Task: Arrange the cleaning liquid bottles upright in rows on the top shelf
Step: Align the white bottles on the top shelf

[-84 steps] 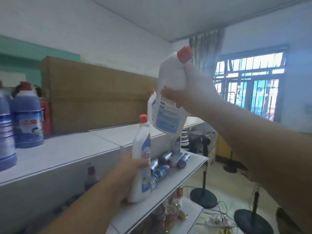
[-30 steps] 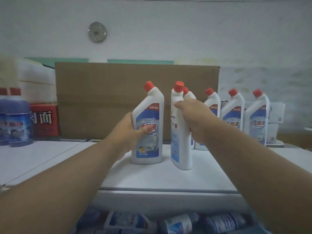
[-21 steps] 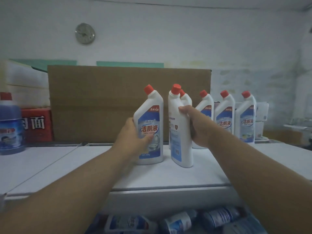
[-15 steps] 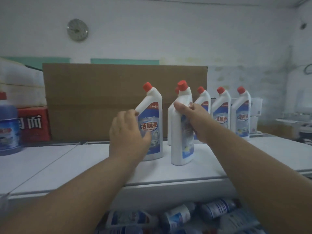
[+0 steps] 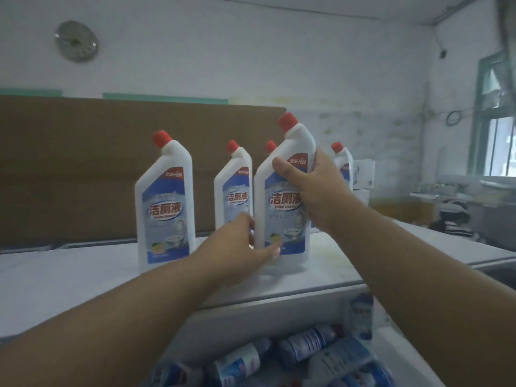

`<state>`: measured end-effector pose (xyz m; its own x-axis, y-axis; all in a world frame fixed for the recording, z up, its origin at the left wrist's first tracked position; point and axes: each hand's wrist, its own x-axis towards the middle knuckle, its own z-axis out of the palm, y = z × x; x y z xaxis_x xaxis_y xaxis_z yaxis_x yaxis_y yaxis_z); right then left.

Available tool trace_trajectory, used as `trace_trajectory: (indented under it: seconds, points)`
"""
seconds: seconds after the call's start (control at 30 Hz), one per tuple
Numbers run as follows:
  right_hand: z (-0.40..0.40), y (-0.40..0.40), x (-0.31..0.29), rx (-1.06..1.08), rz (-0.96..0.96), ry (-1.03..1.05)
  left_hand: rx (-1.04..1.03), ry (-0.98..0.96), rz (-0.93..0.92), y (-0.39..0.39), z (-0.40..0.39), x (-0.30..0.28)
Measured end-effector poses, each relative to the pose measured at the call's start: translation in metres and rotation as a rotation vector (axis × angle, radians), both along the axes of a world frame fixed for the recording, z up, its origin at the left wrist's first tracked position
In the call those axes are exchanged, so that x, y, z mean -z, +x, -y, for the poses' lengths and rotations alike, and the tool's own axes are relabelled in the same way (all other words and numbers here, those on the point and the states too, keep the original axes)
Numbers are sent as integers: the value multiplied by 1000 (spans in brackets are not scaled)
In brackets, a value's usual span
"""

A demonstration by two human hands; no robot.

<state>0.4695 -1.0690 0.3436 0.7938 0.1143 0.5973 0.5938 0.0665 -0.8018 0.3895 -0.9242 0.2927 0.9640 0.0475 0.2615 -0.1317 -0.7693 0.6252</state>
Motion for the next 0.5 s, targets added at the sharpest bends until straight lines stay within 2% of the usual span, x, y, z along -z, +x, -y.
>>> trace_trajectory:
  seconds: [0.2, 0.5]
  points:
    - [97, 48, -6, 38, 52, -48, 77, 122, -65, 56, 97, -12]
    - [218, 147, -14, -33, -31, -40, 62, 249, -82, 165, 214, -21]
